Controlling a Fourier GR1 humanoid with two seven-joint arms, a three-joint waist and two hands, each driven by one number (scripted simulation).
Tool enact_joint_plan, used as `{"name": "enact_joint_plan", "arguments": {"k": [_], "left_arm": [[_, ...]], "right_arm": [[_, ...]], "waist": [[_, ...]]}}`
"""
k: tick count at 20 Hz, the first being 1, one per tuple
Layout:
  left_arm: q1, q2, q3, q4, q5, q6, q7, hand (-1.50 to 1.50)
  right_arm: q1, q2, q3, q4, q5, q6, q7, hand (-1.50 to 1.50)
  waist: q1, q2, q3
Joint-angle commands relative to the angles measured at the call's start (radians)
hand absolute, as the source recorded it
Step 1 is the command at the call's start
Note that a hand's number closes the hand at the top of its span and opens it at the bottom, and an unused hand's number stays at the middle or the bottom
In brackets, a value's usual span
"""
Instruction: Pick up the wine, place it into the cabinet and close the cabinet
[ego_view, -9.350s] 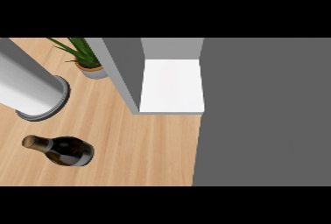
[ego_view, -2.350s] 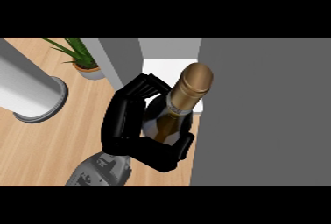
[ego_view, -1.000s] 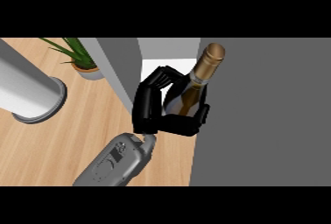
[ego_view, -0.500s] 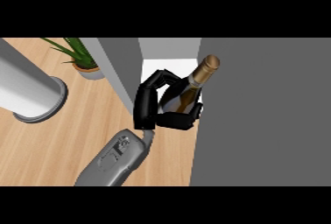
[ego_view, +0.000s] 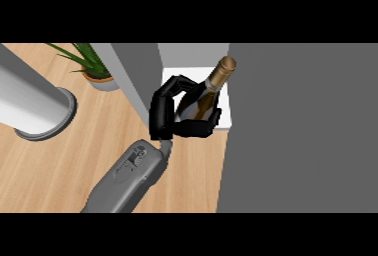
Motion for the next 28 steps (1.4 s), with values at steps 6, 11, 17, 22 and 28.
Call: {"name": "enact_joint_plan", "arguments": {"k": [6,11,17,22,28], "left_arm": [[-0.055,0.015,0.109,0.061,0.001,-0.081,0.031,1.50],[-0.161,0.000,0.157,0.207,0.035,-0.120,0.027,1.50],[-0.234,0.000,0.188,0.359,0.026,-0.133,0.001,1.50],[-0.299,0.000,0.246,0.516,0.080,-0.173,-0.103,1.50],[-0.409,0.000,0.261,0.615,0.067,-0.127,-0.181,1.50]], "right_arm": [[0.127,0.034,0.035,-0.153,-0.066,0.021,0.002,-1.50],[-0.027,0.008,-0.013,-0.068,-0.085,-0.032,0.069,-1.50],[0.001,0.027,0.025,-0.062,-0.039,-0.022,0.024,-1.50],[0.089,0.027,0.004,-0.087,-0.102,0.029,-0.016,-1.50],[0.056,0.017,-0.014,-0.034,-0.092,0.035,-0.051,-1.50]], "waist": [[0.001,-0.003,0.000],[0.000,0.001,0.000],[-0.002,0.001,0.000],[-0.022,0.007,0.000],[-0.022,0.007,0.000]]}}
